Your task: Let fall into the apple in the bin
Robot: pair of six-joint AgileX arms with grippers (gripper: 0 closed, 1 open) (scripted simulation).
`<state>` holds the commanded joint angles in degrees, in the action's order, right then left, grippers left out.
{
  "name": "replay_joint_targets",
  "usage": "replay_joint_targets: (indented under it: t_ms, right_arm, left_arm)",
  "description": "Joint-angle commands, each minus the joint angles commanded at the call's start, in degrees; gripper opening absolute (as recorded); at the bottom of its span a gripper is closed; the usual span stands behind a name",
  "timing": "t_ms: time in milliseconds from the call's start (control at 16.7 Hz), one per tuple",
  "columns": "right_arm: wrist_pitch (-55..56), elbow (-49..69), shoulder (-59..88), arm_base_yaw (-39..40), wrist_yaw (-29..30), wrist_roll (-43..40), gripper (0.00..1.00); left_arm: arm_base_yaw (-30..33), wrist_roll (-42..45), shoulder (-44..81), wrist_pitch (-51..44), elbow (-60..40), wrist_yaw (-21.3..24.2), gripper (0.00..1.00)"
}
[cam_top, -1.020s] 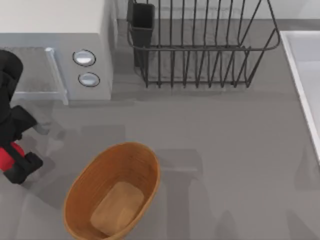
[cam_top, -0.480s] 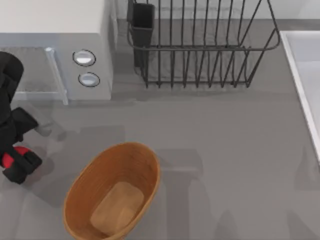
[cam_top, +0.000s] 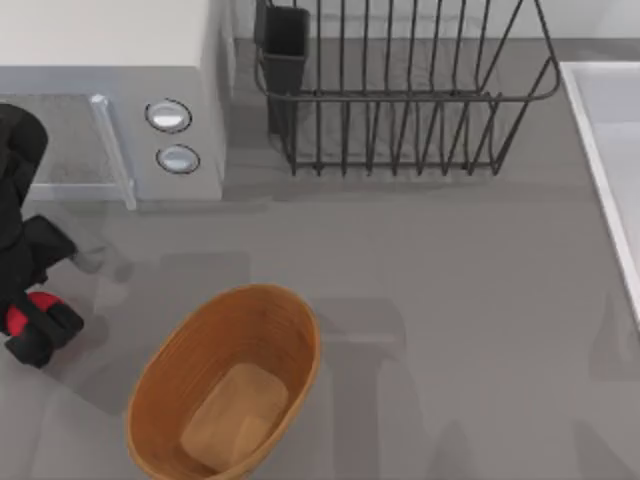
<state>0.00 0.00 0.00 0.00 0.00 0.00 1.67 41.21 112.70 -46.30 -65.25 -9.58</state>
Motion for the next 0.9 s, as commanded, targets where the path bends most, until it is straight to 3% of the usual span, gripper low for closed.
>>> replay_joint_targets:
  t_ms: [60,420,900]
  right_arm:
    - [0.0,0.0,0.0,0.0,0.0,0.0,1.0]
    - [0.0,0.0,0.0,0.0,0.0,0.0,1.0]
    - [0.0,0.0,0.0,0.0,0.0,0.0,1.0]
  left_arm:
    - [0.12,-0.74,-2.07,-3.74,0.8,2.11,0.0]
    - [0.49,-3.04,-7.94,-9.34,-0.59,1.07,0.0]
    - [1.09,-3.35,-15.73,-27.66,-15.78,0.87,0.0]
